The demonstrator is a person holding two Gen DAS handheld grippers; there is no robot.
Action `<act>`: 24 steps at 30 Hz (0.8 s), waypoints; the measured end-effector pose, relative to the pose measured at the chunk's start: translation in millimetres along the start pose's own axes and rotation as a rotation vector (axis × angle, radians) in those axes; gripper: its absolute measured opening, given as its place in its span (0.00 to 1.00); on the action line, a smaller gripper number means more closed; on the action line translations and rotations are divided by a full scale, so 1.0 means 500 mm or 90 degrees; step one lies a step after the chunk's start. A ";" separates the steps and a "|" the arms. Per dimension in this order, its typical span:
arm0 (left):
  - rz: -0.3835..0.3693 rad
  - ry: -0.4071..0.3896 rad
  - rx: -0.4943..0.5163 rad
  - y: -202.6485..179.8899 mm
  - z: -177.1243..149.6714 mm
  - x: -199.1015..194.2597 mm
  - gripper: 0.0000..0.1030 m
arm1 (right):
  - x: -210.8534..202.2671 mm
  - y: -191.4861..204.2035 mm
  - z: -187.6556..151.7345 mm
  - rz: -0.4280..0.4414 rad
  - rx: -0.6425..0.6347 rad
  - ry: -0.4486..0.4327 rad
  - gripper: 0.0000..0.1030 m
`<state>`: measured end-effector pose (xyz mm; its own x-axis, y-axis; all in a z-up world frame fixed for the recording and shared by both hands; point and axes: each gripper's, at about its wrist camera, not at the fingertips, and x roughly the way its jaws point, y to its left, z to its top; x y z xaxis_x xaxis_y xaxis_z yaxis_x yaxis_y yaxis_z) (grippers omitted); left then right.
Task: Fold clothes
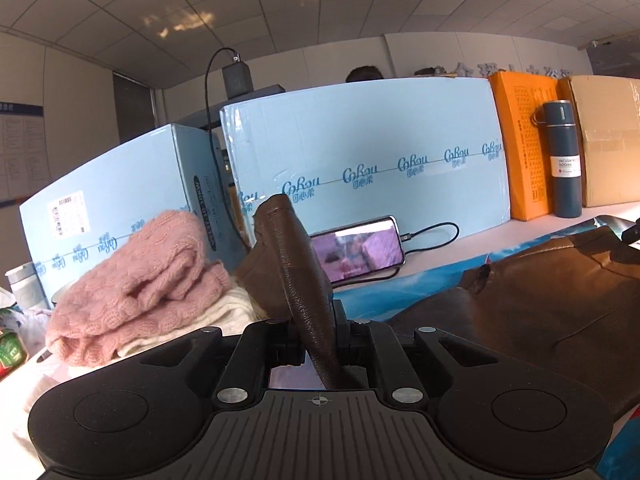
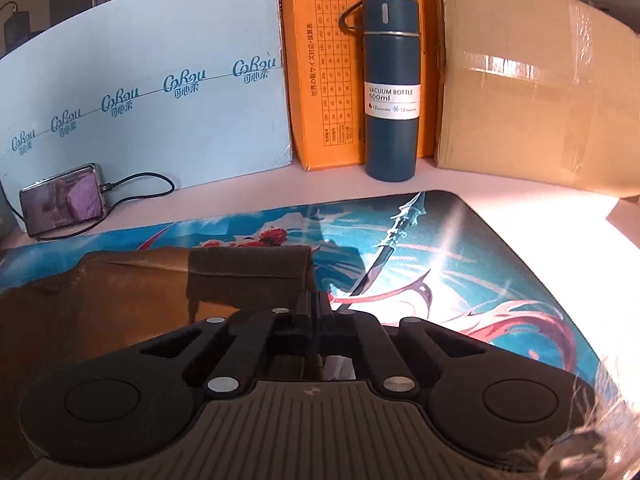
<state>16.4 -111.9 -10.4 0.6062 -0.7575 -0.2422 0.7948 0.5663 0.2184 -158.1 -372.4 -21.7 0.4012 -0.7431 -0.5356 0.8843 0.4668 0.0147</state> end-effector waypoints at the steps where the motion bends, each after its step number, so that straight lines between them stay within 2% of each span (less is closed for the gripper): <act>1: -0.009 -0.005 -0.002 -0.007 0.005 0.002 0.10 | 0.005 -0.007 0.003 -0.016 -0.006 -0.007 0.00; 3: -0.028 -0.006 0.002 -0.024 0.014 0.012 0.10 | 0.022 -0.033 0.011 -0.030 0.012 -0.002 0.00; 4: -0.037 -0.006 0.004 -0.032 0.018 0.018 0.10 | 0.027 -0.048 0.014 -0.017 0.033 0.004 0.00; 6: -0.047 -0.003 0.007 -0.045 0.022 0.025 0.10 | 0.028 -0.082 0.014 0.064 0.109 0.029 0.01; 8: -0.031 0.009 0.009 -0.044 0.019 0.028 0.10 | 0.028 -0.117 0.015 0.145 0.186 0.053 0.07; 9: -0.018 0.014 0.006 -0.037 0.016 0.027 0.10 | 0.027 -0.125 0.015 0.166 0.206 0.057 0.30; 10: -0.005 0.020 0.004 -0.031 0.013 0.027 0.10 | 0.025 -0.120 0.016 0.158 0.200 0.050 0.62; 11: 0.002 0.028 -0.004 -0.022 0.009 0.026 0.10 | 0.023 -0.115 0.016 0.150 0.195 0.044 0.73; 12: 0.004 0.035 -0.012 -0.015 0.004 0.024 0.11 | 0.024 -0.110 0.016 0.147 0.189 0.038 0.76; 19: 0.014 0.058 -0.037 0.012 -0.011 0.017 0.14 | 0.050 -0.113 0.013 0.216 0.255 0.041 0.76; 24: 0.006 0.069 -0.041 0.015 -0.019 0.018 0.14 | 0.055 -0.174 0.002 0.195 0.378 0.038 0.77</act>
<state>28.4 -111.4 -19.8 0.6110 -0.7142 -0.3416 0.7866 0.5962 0.1607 -223.8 -433.8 -36.9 0.6557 -0.5836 -0.4790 0.7211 0.2959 0.6265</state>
